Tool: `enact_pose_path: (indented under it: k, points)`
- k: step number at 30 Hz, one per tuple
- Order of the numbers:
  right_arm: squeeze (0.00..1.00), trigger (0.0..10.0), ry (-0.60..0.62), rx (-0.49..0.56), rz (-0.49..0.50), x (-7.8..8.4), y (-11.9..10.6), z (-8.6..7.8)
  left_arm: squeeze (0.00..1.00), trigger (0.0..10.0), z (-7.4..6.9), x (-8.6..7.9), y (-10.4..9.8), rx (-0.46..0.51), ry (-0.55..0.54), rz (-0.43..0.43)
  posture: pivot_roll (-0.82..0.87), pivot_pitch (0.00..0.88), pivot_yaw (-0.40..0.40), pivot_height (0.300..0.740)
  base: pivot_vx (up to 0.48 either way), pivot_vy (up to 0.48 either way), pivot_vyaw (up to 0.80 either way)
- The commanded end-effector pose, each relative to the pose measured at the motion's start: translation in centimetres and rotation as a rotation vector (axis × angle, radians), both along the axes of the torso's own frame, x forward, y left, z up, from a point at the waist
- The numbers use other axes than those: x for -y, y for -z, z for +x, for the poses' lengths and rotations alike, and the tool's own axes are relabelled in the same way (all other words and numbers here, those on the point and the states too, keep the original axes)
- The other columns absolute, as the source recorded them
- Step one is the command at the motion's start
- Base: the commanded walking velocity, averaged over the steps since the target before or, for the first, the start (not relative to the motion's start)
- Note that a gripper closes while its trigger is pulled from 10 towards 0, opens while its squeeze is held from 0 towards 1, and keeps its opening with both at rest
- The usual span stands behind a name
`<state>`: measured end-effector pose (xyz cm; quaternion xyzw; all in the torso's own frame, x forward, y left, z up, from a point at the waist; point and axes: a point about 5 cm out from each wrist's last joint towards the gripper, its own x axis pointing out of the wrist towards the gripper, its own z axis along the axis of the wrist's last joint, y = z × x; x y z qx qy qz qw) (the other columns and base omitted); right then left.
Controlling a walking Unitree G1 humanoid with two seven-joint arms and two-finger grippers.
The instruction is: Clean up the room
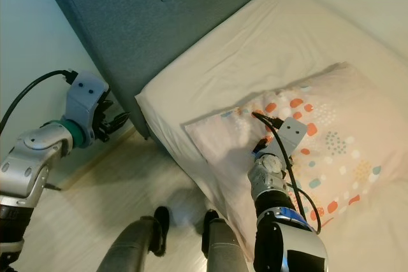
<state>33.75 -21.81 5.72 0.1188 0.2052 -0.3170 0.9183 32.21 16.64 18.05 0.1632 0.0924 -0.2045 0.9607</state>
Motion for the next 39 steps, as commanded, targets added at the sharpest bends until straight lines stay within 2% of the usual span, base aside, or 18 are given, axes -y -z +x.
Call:
enact_pose_path:
  k: [1, 6, 7, 9, 10, 17, 39]
  points:
    - [0.00, 10.0, 0.020, -0.114, 0.009, 0.2, 2.3, -1.6, 0.00, 10.0, -0.5, -0.3, 0.5, -0.027, -0.001, 0.006, 0.12, 0.328, 0.089, 0.740, 0.000, 0.000, 0.00]
    - [0.00, 10.0, 0.029, -0.130, 0.060, 0.2, 2.7, -1.8, 0.00, 10.0, -0.7, -0.4, 0.3, -0.026, -0.005, 0.007, 0.13, 0.332, 0.093, 0.740, 0.000, 0.000, 0.00]
    - [0.00, 4.0, 0.039, -0.135, 0.077, 0.2, 2.8, -1.9, 0.00, 10.0, -0.7, -0.5, 0.2, -0.026, -0.007, 0.007, 0.13, 0.332, 0.093, 0.740, 0.000, 0.000, 0.00]
    - [0.00, 4.0, 0.047, -0.138, 0.088, 0.2, 2.9, -2.0, 0.00, 10.0, -0.8, -0.5, 0.2, -0.026, -0.009, 0.007, 0.13, 0.332, 0.093, 0.740, 0.000, 0.000, 0.00]
    - [0.00, 0.0, 0.049, -0.139, 0.092, 0.3, 2.9, -2.0, 0.00, 10.0, -0.8, -0.5, 0.2, -0.026, -0.010, 0.008, 0.13, 0.332, 0.093, 0.740, 0.000, 0.000, 0.00]
    - [0.00, 0.0, 0.070, -0.143, 0.144, 0.2, 3.3, -2.2, 0.00, 10.0, -0.9, -0.8, -0.1, -0.027, -0.016, 0.012, 0.14, 0.344, 0.106, 0.740, 0.000, 0.000, 0.00]
    - [0.00, 0.0, 0.062, -0.141, 0.148, 0.3, 3.4, -2.3, 0.00, 10.0, -0.9, -0.8, -0.6, -0.019, -0.024, 0.015, 0.14, 0.343, 0.106, 0.740, 0.000, 0.000, 0.00]
